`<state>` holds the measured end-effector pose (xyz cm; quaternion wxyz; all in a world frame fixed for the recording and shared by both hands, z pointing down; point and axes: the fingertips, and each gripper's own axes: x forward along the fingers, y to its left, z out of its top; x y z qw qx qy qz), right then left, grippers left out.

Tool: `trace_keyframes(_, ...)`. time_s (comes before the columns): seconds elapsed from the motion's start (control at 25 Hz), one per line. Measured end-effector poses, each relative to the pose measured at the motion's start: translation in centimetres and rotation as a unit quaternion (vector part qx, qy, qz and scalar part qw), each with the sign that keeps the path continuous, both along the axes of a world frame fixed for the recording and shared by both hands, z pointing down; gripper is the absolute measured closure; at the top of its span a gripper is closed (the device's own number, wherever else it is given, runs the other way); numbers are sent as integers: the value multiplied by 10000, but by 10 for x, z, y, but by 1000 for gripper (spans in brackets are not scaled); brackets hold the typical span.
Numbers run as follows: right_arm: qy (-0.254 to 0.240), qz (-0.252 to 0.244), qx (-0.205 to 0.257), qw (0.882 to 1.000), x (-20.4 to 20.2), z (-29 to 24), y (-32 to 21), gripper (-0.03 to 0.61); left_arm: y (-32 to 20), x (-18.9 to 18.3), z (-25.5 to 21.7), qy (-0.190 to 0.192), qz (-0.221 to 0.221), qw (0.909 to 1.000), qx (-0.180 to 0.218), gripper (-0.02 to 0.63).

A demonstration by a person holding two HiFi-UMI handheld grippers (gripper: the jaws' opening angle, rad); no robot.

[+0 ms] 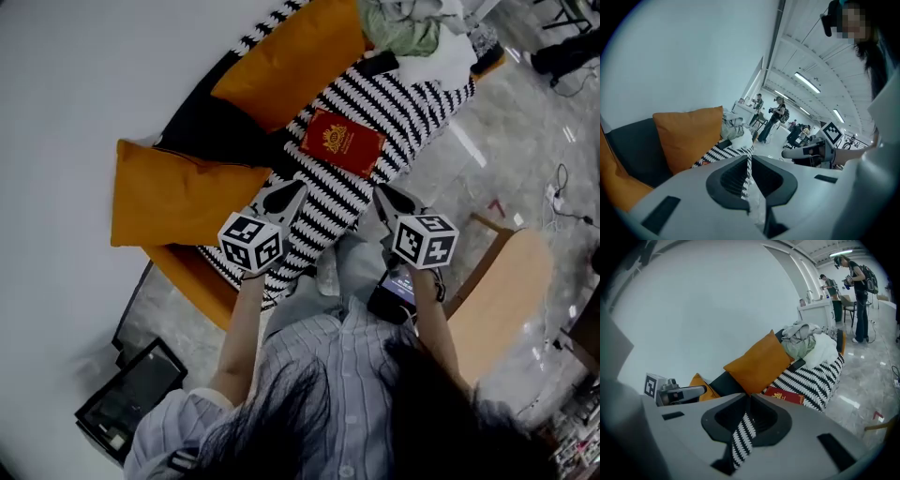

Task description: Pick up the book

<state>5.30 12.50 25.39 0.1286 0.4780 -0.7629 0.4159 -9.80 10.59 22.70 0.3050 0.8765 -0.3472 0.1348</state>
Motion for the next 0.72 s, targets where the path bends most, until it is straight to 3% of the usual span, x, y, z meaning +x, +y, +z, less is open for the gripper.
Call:
trace_keyframes(0.44, 126, -114, -450, 9988, 48, 91, -82, 537, -71, 7, 77, -134, -442, 9985, -300, 597)
trace_keyframes(0.72, -348, 238, -948, 9946, 73, 163, -112, 537, -96, 7, 143, -286, -475, 9961, -684, 595)
